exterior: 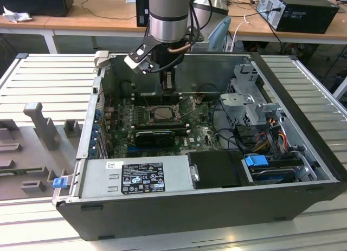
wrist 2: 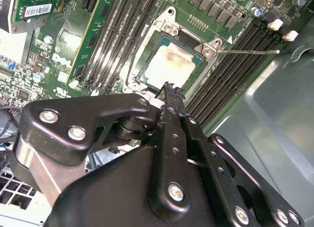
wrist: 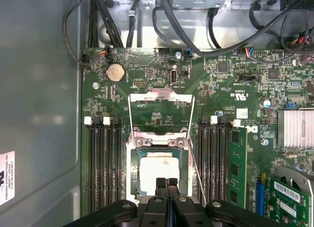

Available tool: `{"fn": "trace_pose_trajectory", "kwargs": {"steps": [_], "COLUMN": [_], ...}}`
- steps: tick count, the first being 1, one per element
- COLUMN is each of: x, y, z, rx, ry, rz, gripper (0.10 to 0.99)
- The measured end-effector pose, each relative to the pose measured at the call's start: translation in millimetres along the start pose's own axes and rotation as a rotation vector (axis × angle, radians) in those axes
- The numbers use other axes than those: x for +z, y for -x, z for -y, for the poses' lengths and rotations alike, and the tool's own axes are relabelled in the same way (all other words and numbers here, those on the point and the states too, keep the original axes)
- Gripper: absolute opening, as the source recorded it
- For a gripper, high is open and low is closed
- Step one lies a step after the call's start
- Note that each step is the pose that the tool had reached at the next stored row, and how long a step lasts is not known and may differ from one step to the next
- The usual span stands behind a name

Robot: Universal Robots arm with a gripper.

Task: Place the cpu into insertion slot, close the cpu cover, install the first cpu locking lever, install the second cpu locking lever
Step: 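Close the cpu cover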

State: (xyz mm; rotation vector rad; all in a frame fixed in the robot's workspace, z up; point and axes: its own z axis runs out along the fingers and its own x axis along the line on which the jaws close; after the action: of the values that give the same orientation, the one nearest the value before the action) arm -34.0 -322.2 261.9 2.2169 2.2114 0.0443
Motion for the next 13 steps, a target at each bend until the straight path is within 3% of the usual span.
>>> {"fn": "trace_pose_trajectory", "kwargs": {"steps": [6, 10, 13], "x": [-7.5, -7.4, -7.3], "y": [-0.1, 0.0, -0.1], "z": [-0.3, -10.4, -11.4], "rx": [0.0, 0.0, 0.0], "ry": [0.0, -0.003, -0.003], "rz": [0.0029, 0.0031, 0.003], "gripper": [0.106, 0.106, 0.106]}}
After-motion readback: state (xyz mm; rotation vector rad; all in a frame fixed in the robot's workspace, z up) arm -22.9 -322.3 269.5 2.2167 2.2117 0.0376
